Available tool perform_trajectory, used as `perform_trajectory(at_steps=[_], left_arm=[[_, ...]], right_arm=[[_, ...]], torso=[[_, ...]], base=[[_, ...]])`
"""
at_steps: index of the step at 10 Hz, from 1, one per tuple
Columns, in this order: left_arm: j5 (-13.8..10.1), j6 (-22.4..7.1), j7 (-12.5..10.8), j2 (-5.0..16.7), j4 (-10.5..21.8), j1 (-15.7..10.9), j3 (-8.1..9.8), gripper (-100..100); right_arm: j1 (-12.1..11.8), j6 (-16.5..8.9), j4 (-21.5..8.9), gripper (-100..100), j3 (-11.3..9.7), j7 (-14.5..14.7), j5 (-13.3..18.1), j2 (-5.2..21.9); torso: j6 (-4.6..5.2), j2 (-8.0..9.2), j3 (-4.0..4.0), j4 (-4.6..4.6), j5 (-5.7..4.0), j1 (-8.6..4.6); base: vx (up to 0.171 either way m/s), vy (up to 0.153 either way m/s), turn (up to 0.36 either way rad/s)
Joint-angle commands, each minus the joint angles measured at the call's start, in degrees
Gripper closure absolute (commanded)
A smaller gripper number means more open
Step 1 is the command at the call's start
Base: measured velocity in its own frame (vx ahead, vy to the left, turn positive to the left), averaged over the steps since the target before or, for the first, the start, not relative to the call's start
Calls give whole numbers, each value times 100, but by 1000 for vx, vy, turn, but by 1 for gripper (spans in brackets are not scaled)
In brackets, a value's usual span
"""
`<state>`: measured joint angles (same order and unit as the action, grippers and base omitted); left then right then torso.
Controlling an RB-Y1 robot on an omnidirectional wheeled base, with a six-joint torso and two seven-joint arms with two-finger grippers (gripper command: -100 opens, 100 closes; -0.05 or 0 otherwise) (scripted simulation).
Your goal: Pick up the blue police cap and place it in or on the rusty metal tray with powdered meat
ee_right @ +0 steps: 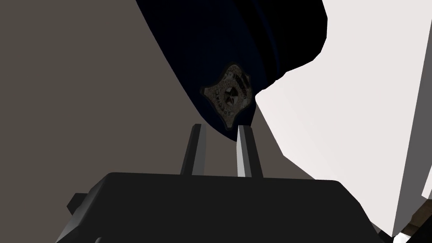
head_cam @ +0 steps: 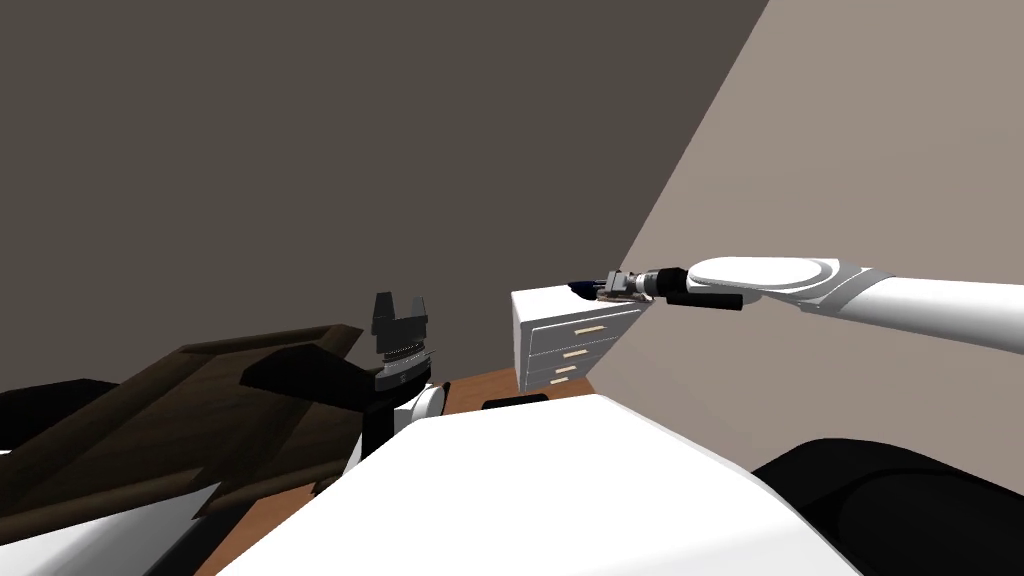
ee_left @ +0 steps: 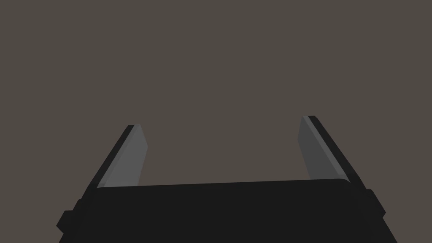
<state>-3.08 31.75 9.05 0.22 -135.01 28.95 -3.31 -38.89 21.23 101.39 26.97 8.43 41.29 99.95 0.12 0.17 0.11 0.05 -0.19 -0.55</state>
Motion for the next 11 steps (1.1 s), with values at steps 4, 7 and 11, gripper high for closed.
perform_trajectory(at_steps=[4,7,11], left_arm=[[0,0,0,1,0,1,1,0],[0,0,0,0,0,0,0,0],[0,0,0,1,0,0,1,0]], right_arm=[[440,156,-116,100,-38,-31,-365,502],[528,194,-133,100,-6,-64,-433,633],[703,392,-245,100,325,-362,-548,1190]], torso=[[8,-1,1,3,-3,-25],[6,6,7,7,-3,-18],[3,8,10,12,4,-19]], base=[[-8,-117,-154],[-12,-98,-64],[-2,-133,-62]])
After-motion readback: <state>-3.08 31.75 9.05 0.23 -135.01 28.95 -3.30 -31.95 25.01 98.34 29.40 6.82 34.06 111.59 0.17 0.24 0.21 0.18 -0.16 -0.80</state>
